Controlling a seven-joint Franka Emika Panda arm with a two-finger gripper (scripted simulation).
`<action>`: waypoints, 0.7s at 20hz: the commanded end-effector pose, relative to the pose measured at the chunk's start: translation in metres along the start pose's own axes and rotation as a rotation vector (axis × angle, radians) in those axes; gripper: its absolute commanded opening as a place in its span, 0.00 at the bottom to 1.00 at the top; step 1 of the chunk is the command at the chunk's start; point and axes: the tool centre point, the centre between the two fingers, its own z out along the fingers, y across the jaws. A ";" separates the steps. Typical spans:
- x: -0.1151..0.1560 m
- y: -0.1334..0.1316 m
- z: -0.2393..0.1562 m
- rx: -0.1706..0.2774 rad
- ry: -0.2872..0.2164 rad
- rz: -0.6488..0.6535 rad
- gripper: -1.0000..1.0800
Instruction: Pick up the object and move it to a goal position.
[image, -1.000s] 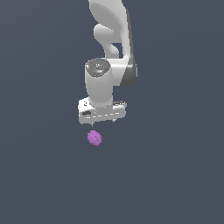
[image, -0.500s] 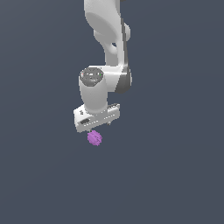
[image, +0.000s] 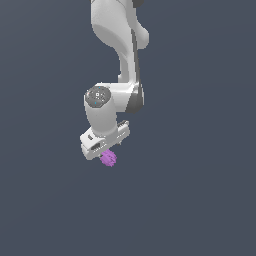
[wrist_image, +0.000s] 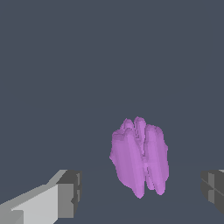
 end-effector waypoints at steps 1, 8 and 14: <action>-0.001 0.004 0.005 0.000 0.002 -0.050 0.96; -0.004 0.011 0.014 0.002 0.004 -0.139 0.96; -0.005 0.014 0.017 0.002 0.005 -0.168 0.96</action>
